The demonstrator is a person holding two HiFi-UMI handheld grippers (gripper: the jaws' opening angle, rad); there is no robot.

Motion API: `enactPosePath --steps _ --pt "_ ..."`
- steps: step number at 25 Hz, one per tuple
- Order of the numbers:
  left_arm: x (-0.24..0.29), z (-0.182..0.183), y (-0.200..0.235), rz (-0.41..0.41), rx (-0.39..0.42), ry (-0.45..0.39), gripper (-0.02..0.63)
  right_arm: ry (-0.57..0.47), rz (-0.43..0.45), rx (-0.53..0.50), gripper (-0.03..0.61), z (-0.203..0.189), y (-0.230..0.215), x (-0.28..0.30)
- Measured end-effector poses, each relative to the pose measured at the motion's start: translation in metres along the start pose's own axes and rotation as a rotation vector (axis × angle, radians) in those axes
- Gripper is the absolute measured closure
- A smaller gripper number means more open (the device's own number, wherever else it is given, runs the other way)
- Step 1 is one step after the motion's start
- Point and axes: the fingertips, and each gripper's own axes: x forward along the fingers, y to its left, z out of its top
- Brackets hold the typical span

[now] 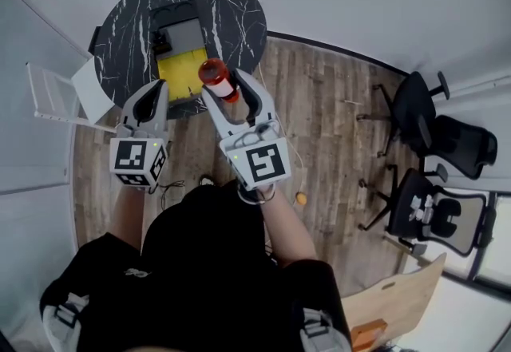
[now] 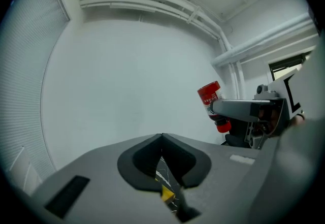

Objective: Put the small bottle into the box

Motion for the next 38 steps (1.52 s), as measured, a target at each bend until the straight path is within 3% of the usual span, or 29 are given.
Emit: enactPosePath --steps 8,23,31,38 --pt "0.027 -0.029 0.030 0.016 -0.024 0.058 0.614 0.077 0.074 -0.025 0.362 -0.036 -0.011 0.040" --pt "0.099 -0.081 0.100 0.169 -0.108 0.226 0.614 0.209 0.315 0.041 0.362 -0.107 -0.048 0.145" --pt "0.120 -0.124 0.121 0.246 -0.196 0.322 0.614 0.347 0.478 0.053 0.364 -0.162 -0.055 0.181" --pt "0.114 -0.163 0.141 0.355 -0.290 0.412 0.614 0.473 0.686 0.059 0.364 -0.214 -0.029 0.200"
